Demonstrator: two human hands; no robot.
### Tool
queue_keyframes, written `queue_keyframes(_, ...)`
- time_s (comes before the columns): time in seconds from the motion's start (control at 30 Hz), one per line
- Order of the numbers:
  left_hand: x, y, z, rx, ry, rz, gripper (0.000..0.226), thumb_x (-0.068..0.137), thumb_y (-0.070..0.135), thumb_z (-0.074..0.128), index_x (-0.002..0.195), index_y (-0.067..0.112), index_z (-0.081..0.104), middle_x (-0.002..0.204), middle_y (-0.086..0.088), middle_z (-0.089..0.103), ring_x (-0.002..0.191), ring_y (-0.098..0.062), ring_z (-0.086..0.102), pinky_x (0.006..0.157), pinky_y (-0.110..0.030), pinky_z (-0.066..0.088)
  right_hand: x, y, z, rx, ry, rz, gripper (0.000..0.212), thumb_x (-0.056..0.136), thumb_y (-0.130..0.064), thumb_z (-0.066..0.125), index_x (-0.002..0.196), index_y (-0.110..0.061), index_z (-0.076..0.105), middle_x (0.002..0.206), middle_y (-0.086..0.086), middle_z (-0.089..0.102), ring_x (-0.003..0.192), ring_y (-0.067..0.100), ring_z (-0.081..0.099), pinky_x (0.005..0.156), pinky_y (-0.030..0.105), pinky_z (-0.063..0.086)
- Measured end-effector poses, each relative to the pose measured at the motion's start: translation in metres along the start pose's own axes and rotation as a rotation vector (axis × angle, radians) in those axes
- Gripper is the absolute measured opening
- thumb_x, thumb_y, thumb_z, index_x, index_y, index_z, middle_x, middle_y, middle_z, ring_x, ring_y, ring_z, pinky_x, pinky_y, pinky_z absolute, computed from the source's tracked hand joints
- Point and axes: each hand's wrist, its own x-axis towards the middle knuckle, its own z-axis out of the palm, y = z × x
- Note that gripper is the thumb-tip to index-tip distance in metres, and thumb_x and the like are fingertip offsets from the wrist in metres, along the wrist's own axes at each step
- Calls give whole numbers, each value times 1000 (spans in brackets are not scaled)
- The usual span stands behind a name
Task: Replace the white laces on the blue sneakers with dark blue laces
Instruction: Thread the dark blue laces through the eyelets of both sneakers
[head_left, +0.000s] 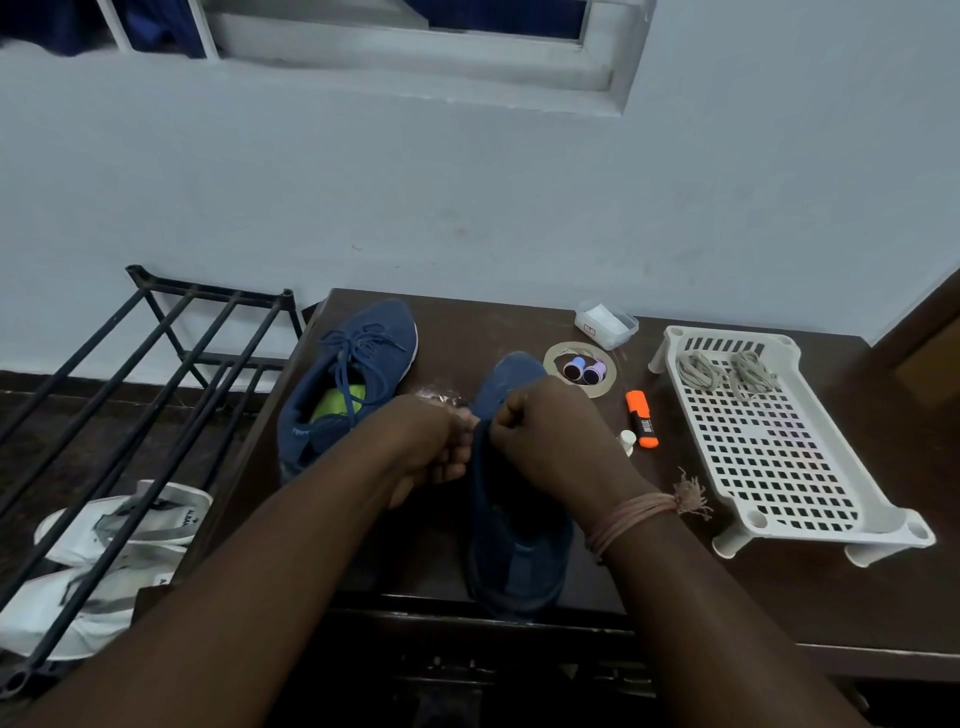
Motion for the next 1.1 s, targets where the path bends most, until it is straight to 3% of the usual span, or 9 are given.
queue_keyframes(0.17, -5, 9, 7, 137, 42, 105, 20, 101, 4, 45, 87, 9, 58, 71, -6, 55, 60, -14, 50, 56, -25, 44, -1, 3, -12, 135, -5, 105, 27, 90, -29, 64, 72, -9, 69, 67, 2, 66, 63, 13, 62, 61, 28, 52)
queue_keyframes(0.3, -13, 46, -17, -455, 119, 219, 31, 107, 9, 30, 84, 7, 51, 78, -7, 64, 70, -17, 63, 72, -33, 56, -10, 9, -36, 218, -14, 213, 35, 95, -39, 56, 84, -6, 60, 73, 8, 65, 66, 17, 59, 64, 28, 46)
queue_keyframes(0.43, -25, 61, -61, -743, 122, 375, 30, 103, 10, 31, 77, 18, 41, 58, 4, 43, 44, -8, 34, 39, -20, 35, -22, 18, -44, 133, -365, 238, 27, 87, -37, 72, 91, -15, 57, 87, 3, 65, 75, 13, 57, 62, 28, 43)
queue_keyframes(0.57, -25, 44, -56, 173, 288, 377, 30, 86, 43, 54, 74, 16, 54, 69, -7, 52, 45, -13, 38, 48, -24, 36, -18, 19, -41, 18, -349, 267, 28, 81, -31, 78, 84, -18, 53, 88, 2, 61, 76, 15, 55, 59, 27, 40)
queue_keyframes(0.63, -29, 29, -44, 847, 144, 288, 46, 81, 63, 64, 79, 17, 69, 82, -3, 69, 66, -15, 62, 68, -30, 51, -16, 17, -42, 52, -309, 275, 25, 81, -30, 78, 83, -16, 57, 85, 5, 63, 75, 18, 58, 62, 28, 46)
queue_keyframes(0.7, -33, 21, -32, 1074, -50, 235, 42, 85, 62, 66, 86, 22, 77, 86, 0, 74, 82, -15, 69, 79, -32, 52, -18, 16, -41, 100, -291, 292, 24, 81, -26, 78, 76, -19, 56, 77, 4, 62, 69, 20, 60, 62, 31, 51)
queue_keyframes(0.93, -26, 48, -46, -151, 171, 598, 47, 102, 46, 49, 66, 24, 69, 88, -1, 64, 82, -18, 52, 71, -33, 39, -29, 8, -39, -5, -299, 258, 29, 90, -26, 69, 114, -10, 66, 108, 12, 70, 98, 29, 67, 83, 37, 56)
queue_keyframes(1.03, -28, 50, -50, -676, -40, 410, 45, 104, 44, 44, 67, 20, 51, 97, 0, 75, 90, -16, 67, 76, -33, 50, -29, 0, -39, -117, -328, 231, 29, 96, -23, 61, 118, -4, 63, 115, 17, 67, 105, 33, 64, 90, 38, 53)
queue_keyframes(1.1, -34, 50, -45, -804, -117, 264, 48, 105, 43, 42, 64, 17, 44, 76, -4, 67, 60, -14, 57, 59, -27, 49, -28, -3, -37, -192, -340, 229, 28, 97, -21, 57, 117, -3, 63, 115, 17, 67, 104, 32, 65, 89, 36, 54)
